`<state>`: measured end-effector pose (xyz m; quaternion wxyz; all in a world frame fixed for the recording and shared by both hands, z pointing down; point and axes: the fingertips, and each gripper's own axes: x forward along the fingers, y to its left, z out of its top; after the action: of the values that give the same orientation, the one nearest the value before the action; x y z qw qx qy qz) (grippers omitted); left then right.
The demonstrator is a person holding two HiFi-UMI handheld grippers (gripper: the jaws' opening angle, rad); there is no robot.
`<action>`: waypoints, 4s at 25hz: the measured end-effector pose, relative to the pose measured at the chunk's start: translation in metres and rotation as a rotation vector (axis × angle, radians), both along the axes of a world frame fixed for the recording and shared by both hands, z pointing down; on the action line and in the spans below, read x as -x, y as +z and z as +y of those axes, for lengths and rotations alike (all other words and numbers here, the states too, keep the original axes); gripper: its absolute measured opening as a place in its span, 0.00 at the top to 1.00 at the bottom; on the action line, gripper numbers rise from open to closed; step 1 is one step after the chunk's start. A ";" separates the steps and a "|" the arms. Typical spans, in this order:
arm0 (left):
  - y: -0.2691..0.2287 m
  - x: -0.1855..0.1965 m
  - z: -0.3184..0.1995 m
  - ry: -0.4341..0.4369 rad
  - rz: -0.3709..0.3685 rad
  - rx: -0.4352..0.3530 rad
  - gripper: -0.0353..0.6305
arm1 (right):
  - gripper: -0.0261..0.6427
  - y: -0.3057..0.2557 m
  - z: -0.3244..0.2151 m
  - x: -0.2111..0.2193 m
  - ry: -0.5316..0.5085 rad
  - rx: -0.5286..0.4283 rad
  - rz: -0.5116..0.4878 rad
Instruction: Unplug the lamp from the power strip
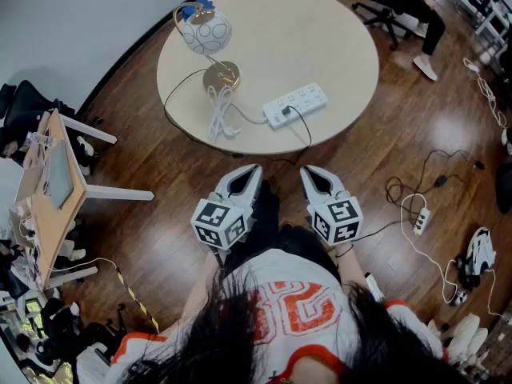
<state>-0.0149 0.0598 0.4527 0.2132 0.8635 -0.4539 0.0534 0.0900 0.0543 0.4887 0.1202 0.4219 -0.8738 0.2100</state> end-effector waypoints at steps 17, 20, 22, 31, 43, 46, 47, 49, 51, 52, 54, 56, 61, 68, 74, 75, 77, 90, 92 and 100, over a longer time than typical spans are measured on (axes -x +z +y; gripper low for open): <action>0.073 0.005 -0.120 0.170 -0.079 0.092 0.95 | 0.90 0.008 -0.092 0.014 0.110 0.044 0.111; 0.088 -0.004 -0.137 0.231 -0.090 0.115 0.95 | 0.89 0.013 -0.106 0.013 0.136 0.058 0.160; 0.097 -0.008 -0.149 0.272 -0.109 0.125 0.95 | 0.89 0.016 -0.117 0.014 0.153 0.065 0.185; 0.135 -0.038 -0.163 0.369 -0.138 0.197 0.95 | 0.87 0.045 -0.133 0.019 0.172 0.134 0.253; 0.172 -0.040 -0.179 0.349 -0.228 0.324 0.95 | 0.83 0.074 -0.126 0.033 0.033 0.153 0.429; 0.177 -0.040 -0.177 0.339 -0.235 0.352 0.95 | 0.80 0.073 -0.138 0.026 -0.010 0.127 0.489; 0.177 -0.039 -0.176 0.334 -0.237 0.353 0.95 | 0.78 0.074 -0.141 0.026 -0.036 0.126 0.512; 0.178 -0.039 -0.176 0.325 -0.234 0.358 0.95 | 0.75 0.079 -0.146 0.026 -0.104 0.129 0.561; 0.178 -0.038 -0.176 0.308 -0.205 0.387 0.95 | 0.73 0.086 -0.148 0.029 -0.192 0.149 0.612; 0.178 -0.038 -0.176 0.296 -0.187 0.403 0.95 | 0.73 0.089 -0.149 0.031 -0.237 0.164 0.632; 0.178 -0.038 -0.177 0.281 -0.169 0.421 0.95 | 0.73 0.096 -0.151 0.034 -0.305 0.200 0.660; 0.178 -0.037 -0.177 0.275 -0.168 0.424 0.95 | 0.75 0.105 -0.155 0.035 -0.344 0.239 0.680; 0.178 -0.038 -0.177 0.255 -0.158 0.426 0.95 | 0.80 0.125 -0.155 0.037 -0.401 0.326 0.697; 0.178 -0.038 -0.178 0.211 -0.172 0.423 0.95 | 0.83 0.130 -0.159 0.039 -0.342 0.371 0.641; 0.179 -0.041 -0.179 0.190 -0.218 0.413 0.95 | 0.83 0.131 -0.158 0.037 -0.313 0.353 0.630; 0.180 -0.041 -0.179 0.187 -0.218 0.413 0.95 | 0.83 0.131 -0.157 0.037 -0.309 0.343 0.627; 0.181 -0.041 -0.180 0.179 -0.213 0.417 0.95 | 0.83 0.131 -0.156 0.036 -0.301 0.323 0.621; 0.181 -0.045 -0.181 0.195 -0.231 0.407 0.95 | 0.83 0.125 -0.152 0.033 -0.277 0.220 0.607; 0.179 -0.046 -0.180 0.197 -0.232 0.406 0.95 | 0.83 0.124 -0.151 0.032 -0.265 0.230 0.600; 0.178 -0.048 -0.180 0.207 -0.235 0.400 0.95 | 0.83 0.120 -0.153 0.027 -0.185 0.302 0.453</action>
<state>0.0332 -0.1202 0.6311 0.3188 0.8341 -0.3649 0.2638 0.0633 -0.0986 0.6086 0.3926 0.3540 -0.8181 0.2263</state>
